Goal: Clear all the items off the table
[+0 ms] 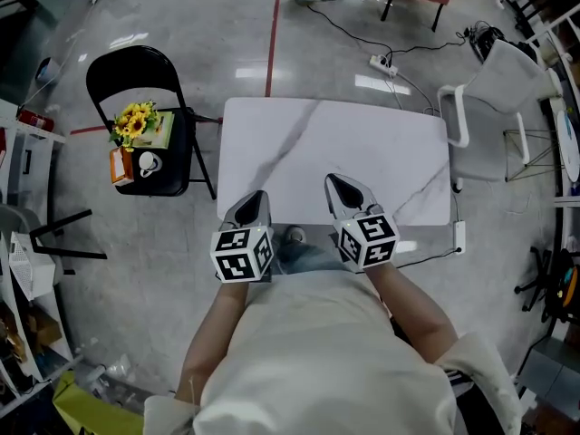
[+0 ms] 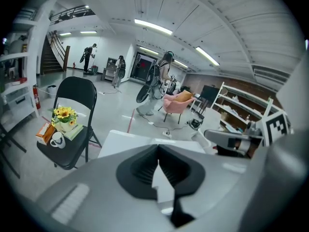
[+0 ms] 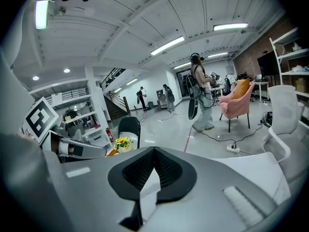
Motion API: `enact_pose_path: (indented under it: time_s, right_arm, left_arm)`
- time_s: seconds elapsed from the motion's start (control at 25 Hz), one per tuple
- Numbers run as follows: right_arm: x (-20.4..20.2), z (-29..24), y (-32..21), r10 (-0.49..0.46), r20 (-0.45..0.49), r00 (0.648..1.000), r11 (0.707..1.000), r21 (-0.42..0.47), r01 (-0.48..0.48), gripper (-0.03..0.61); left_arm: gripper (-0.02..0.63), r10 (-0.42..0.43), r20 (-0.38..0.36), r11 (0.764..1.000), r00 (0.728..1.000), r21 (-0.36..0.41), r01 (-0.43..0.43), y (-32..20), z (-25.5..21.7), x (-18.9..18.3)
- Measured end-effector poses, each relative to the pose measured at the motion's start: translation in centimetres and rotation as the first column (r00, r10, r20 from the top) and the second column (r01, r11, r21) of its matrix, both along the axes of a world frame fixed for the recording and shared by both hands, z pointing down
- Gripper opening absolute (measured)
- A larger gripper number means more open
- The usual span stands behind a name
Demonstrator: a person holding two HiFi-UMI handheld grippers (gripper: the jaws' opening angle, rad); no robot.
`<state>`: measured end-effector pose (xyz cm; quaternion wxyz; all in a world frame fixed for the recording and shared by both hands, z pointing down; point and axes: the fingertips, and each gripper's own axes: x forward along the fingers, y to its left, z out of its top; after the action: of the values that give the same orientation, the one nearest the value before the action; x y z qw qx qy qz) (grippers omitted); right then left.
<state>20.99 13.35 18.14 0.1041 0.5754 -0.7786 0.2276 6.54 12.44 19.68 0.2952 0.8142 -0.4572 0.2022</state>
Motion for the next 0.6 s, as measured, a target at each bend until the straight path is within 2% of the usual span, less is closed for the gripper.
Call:
enact_pose_path:
  time_s: [0.24,0.6]
  right_arm:
    - [0.5,-0.4,-1.0,0.015,0.021,1.000,1.000,0.012,-0.015,-0.002]
    - [-0.9,-0.2,-0.4,0.032,0.028,0.999,0.999,0.012,-0.032,-0.002]
  left_arm:
    - [0.008,0.030,0.026,1.000,0.999,-0.007,-0.030,0.3,0.0,0.8]
    - [0.008,0.020,0.026,1.000,0.999,-0.009,-0.019,1.7,0.2,-0.9]
